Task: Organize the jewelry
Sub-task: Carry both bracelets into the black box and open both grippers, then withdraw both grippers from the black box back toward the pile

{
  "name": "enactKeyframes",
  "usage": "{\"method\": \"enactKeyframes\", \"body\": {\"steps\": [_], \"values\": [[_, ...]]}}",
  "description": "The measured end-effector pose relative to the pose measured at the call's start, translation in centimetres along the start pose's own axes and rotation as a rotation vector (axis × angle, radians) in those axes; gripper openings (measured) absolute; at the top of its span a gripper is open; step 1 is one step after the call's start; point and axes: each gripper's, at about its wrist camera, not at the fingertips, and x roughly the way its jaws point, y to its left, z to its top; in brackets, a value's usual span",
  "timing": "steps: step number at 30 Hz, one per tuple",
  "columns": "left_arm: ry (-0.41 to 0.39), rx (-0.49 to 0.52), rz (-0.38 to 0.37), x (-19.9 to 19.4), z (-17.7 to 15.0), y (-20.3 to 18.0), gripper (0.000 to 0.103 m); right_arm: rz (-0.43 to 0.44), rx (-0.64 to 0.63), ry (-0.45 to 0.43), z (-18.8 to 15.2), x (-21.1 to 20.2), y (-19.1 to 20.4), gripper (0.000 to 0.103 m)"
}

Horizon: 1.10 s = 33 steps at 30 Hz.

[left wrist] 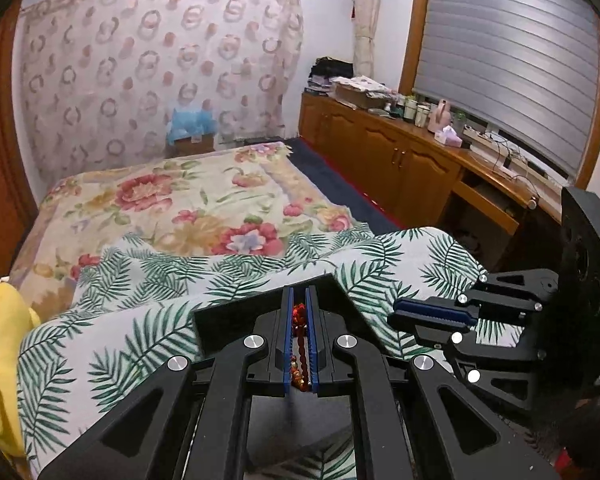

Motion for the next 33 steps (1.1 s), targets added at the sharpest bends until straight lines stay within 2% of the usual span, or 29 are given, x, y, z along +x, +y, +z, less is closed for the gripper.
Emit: {"method": "enactKeyframes", "body": {"steps": [3,4,5,7,16,24,33], "values": [[0.012,-0.025,-0.018,0.6,-0.1,0.4,0.009,-0.003,0.009,0.005,-0.5,-0.1,0.0,0.009],[0.026,-0.034,-0.011,0.9,-0.4,0.7,0.025,-0.004,0.013,0.005,-0.7,-0.2,-0.1,0.009],[0.037,-0.040,0.005,1.2,-0.7,0.9,0.033,-0.005,0.017,0.005,-0.9,-0.3,-0.1,0.009],[0.048,-0.046,0.039,1.3,-1.5,1.6,0.033,-0.005,0.022,0.001,-1.1,-0.7,0.1,0.009],[0.028,-0.040,0.084,-2.2,-3.5,1.8,0.034,0.005,0.032,-0.022,-2.2,-3.7,1.3,0.009],[0.020,-0.026,0.095,-5.8,-6.5,0.8,0.034,0.026,0.041,-0.013,-4.3,-6.4,3.5,0.009],[0.028,-0.017,0.066,-8.7,-10.2,-1.9,0.034,0.024,0.097,0.028,-8.0,-8.7,4.6,0.009]]}}
